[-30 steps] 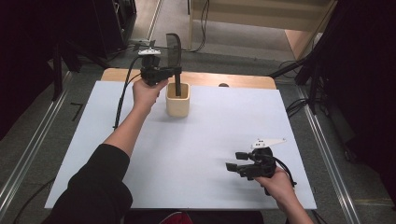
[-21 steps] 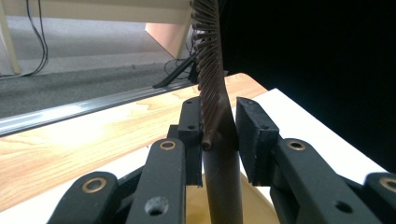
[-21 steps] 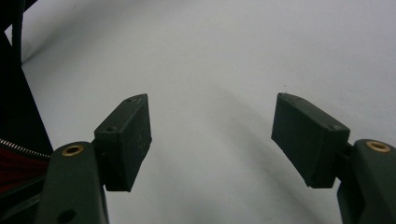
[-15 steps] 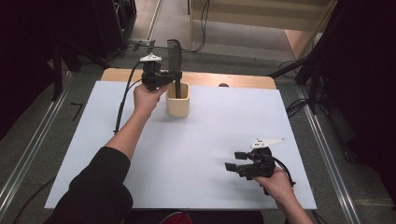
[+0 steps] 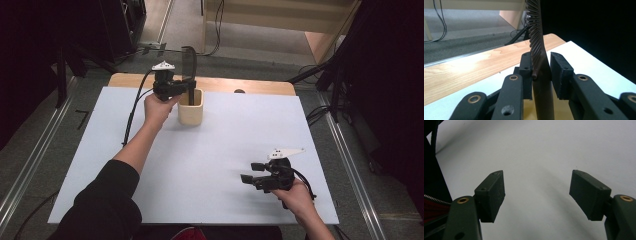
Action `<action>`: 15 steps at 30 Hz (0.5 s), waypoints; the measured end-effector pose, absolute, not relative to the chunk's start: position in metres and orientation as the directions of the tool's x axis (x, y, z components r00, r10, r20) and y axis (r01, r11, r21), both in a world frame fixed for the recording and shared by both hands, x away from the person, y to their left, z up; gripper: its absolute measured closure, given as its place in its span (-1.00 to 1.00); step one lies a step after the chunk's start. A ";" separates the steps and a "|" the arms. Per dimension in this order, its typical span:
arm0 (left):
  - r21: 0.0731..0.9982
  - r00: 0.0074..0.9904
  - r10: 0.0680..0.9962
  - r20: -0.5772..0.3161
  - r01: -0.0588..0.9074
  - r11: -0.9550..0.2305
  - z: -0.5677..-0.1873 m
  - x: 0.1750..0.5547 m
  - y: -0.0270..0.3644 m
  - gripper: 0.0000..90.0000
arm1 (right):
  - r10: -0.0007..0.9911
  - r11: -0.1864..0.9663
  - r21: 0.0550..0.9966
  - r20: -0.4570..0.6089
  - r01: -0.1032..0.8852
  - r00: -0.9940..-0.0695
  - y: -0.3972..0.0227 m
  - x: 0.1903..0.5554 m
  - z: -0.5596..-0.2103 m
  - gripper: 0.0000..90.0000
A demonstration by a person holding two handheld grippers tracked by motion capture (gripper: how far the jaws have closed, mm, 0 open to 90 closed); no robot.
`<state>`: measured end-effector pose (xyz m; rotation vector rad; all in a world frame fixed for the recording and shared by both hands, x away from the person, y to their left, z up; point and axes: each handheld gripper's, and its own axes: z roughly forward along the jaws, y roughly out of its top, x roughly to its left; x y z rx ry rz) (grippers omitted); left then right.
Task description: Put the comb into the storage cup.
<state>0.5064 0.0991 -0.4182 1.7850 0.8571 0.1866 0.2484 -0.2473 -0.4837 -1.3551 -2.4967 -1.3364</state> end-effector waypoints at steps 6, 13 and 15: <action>0.886 0.732 0.630 -0.258 0.439 -0.147 -0.419 0.503 0.102 -0.05 | 0.684 0.263 0.679 0.370 0.685 -0.629 -0.247 0.248 -0.483 -0.40; 0.861 0.699 0.653 -0.291 0.489 -0.139 -0.412 0.503 0.112 -0.29 | 0.684 0.261 0.680 0.371 0.685 -0.628 -0.248 0.248 -0.483 -0.40; 0.851 0.700 0.642 -0.314 0.507 -0.136 -0.411 0.503 0.115 -0.27 | 0.685 0.261 0.680 0.370 0.685 -0.628 -0.248 0.248 -0.482 -0.40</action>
